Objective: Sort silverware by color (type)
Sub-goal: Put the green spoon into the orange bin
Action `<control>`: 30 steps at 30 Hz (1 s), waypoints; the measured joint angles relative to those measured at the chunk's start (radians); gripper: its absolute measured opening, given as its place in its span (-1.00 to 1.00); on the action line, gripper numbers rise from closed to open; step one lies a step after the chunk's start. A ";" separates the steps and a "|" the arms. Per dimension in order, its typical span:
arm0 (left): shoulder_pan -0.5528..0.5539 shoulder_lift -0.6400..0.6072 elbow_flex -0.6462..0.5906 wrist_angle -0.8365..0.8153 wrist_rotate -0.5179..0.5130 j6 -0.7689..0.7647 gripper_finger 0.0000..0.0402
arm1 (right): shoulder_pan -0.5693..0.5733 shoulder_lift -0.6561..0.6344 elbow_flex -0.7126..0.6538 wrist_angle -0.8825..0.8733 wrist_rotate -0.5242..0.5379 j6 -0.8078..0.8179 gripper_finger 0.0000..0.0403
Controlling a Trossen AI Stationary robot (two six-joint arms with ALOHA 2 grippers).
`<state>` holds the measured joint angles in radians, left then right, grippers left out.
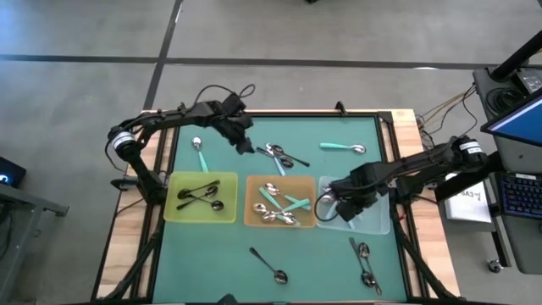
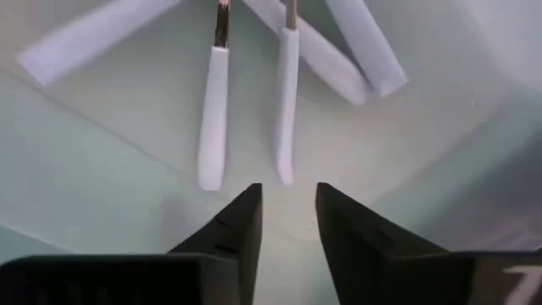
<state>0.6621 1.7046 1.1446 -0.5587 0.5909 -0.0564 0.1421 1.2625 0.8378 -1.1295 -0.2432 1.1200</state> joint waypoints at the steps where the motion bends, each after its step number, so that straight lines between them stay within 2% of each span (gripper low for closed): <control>1: 0.000 0.000 0.000 -0.028 -0.009 0.013 -0.41 | 0.000 0.000 0.003 -0.002 0.000 -0.007 -0.44; 4: -0.001 0.000 0.000 -0.109 -0.117 0.018 -0.41 | 0.000 0.000 0.023 0.000 0.000 -0.031 -0.41; 11: 0.000 0.000 -0.003 -0.361 -0.612 -0.037 -0.41 | 0.000 -0.001 0.088 0.001 0.060 -0.031 -0.40; 14: 0.001 -0.002 -0.022 -0.435 -0.740 -0.089 -0.40 | 0.000 -0.001 0.118 0.002 0.104 -0.034 -0.39; 19: 0.001 -0.046 -0.125 -0.452 -0.764 -0.176 -0.40 | -0.002 -0.001 0.160 0.002 0.158 -0.062 -0.39; 23: 0.000 -0.118 -0.239 -0.413 -0.763 -0.305 -0.40 | -0.021 -0.001 0.179 0.005 0.175 -0.114 -0.39; 30: 0.000 -0.257 -0.449 -0.136 -0.694 -0.560 -0.40 | -0.109 -0.001 0.185 0.005 0.203 -0.228 -0.39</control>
<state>0.6621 1.4473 0.6954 -0.6945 -0.1026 -0.6159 0.0328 1.2617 1.0229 -1.1246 -0.0403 0.8918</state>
